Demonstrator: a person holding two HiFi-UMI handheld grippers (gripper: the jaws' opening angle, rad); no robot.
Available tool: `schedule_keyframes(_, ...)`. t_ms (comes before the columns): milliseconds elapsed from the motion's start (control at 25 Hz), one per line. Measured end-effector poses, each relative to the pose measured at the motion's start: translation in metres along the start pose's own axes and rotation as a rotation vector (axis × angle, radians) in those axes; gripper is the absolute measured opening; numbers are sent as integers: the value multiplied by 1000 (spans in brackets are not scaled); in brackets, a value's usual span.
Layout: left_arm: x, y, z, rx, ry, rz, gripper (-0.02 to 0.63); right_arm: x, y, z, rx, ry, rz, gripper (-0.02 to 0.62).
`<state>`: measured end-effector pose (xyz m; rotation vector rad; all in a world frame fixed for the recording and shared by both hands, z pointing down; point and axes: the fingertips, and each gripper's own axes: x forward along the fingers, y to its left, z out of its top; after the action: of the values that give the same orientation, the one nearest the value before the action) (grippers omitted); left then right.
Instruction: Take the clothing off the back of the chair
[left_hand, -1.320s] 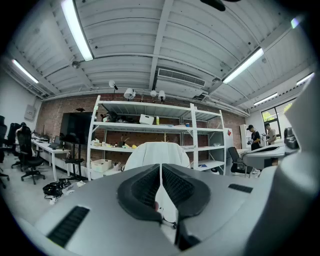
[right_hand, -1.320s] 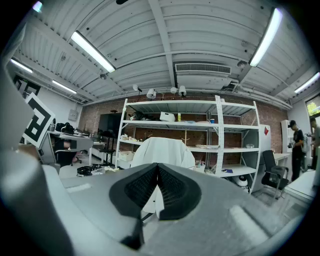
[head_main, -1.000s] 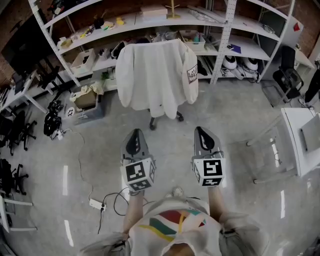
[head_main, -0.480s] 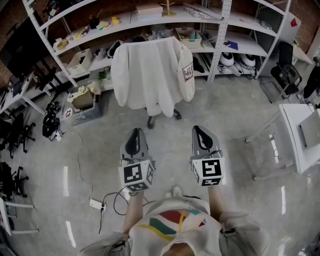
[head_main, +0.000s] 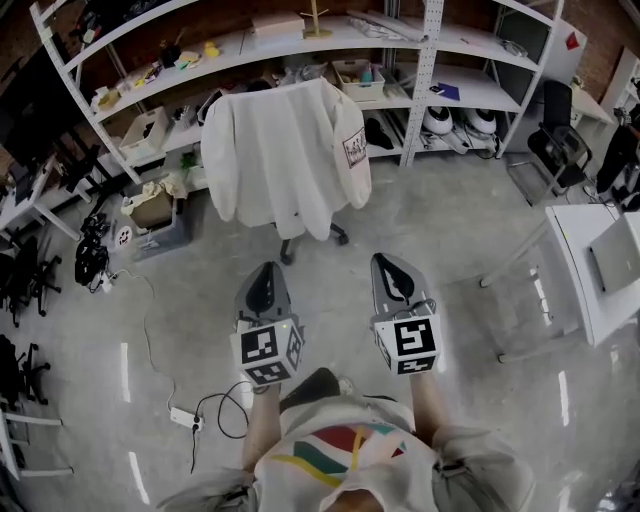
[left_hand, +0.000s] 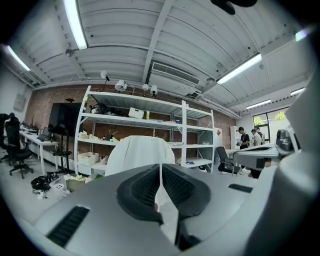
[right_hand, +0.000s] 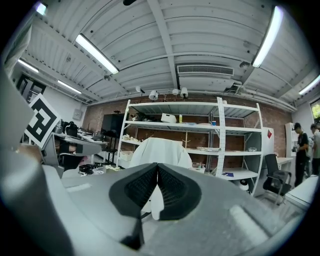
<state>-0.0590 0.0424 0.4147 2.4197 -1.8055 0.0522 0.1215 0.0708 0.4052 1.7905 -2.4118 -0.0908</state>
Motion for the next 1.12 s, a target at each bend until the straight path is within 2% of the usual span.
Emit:
schedule_keyframes(240,10,14,-5,-23,23,18,23,15,-6,-3,46,3,-9,5)
schedule_keyframes(600,68,53,-2,-44,3,15,23,83,-4,3,0,-11,-1,5)
schedule_keyframes(1120,202,152,57,-43,-80,47,23,232,-28,54,-38,-78,-60,5)
